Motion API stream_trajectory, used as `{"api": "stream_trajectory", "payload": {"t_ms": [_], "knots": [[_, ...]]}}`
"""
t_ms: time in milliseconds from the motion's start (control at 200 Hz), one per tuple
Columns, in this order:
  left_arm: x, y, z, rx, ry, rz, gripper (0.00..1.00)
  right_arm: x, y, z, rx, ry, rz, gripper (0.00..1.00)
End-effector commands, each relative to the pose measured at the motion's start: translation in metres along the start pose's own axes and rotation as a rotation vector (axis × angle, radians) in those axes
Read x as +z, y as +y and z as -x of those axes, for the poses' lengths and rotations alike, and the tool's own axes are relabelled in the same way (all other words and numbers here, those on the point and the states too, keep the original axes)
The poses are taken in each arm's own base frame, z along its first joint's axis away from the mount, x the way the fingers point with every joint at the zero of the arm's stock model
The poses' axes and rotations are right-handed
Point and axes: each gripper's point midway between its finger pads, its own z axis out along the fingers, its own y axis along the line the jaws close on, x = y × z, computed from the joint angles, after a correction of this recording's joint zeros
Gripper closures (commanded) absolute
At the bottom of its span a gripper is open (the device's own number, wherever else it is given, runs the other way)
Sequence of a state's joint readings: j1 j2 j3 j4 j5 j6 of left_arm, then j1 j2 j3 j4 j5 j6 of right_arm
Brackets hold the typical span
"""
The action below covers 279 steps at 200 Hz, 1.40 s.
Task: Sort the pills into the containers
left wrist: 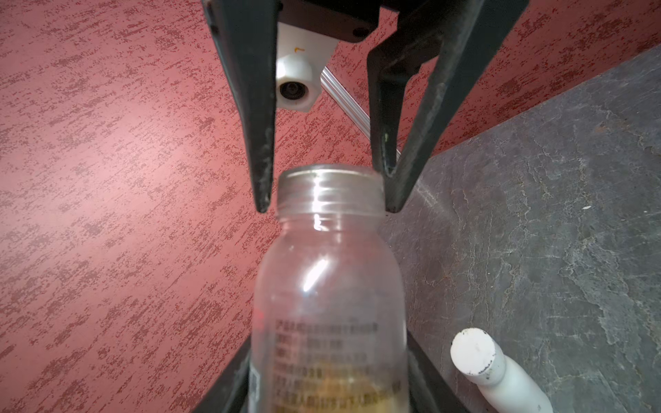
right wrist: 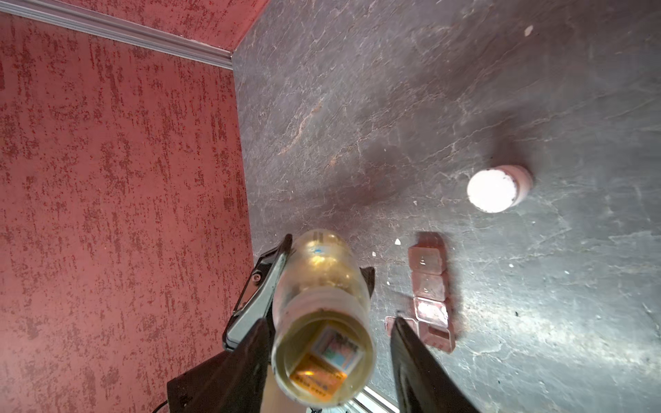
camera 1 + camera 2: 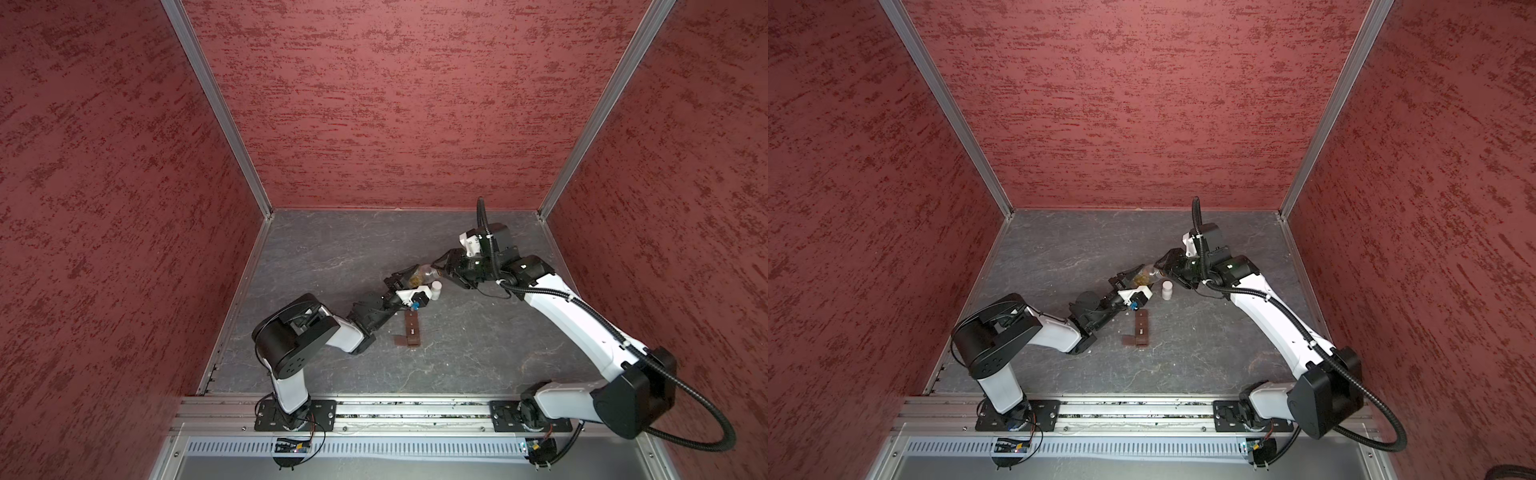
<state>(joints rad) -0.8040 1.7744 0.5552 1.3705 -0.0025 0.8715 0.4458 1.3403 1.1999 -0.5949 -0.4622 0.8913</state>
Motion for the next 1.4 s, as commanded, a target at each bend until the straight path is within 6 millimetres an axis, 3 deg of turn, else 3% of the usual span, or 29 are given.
{"api": "stream_trajectory", "payload": {"t_ms": [0, 787, 972, 1172, 1393], "knots": [[0.003, 0.003, 0.005, -0.005, -0.022, 0.024, 1.00, 0.001, 0.004, 0.002, -0.018, 0.007, 0.026, 0.47], [-0.001, -0.001, 0.012, -0.015, -0.043, 0.006, 1.00, 0.003, 0.000, -0.003, -0.076, 0.042, 0.011, 0.64], [-0.022, -0.013, 0.022, -0.075, -0.050, -0.074, 1.00, -0.013, 0.014, -0.013, -0.396, 0.055, 0.065, 0.65], [-0.051, -0.037, 0.032, -0.274, -0.025, -0.270, 1.00, -0.039, 0.015, -0.045, -0.767, 0.045, 0.173, 0.67], [-0.063, -0.051, 0.042, -0.371, -0.037, -0.377, 1.00, -0.054, 0.015, -0.069, -1.005, 0.043, 0.263, 0.70]]}}
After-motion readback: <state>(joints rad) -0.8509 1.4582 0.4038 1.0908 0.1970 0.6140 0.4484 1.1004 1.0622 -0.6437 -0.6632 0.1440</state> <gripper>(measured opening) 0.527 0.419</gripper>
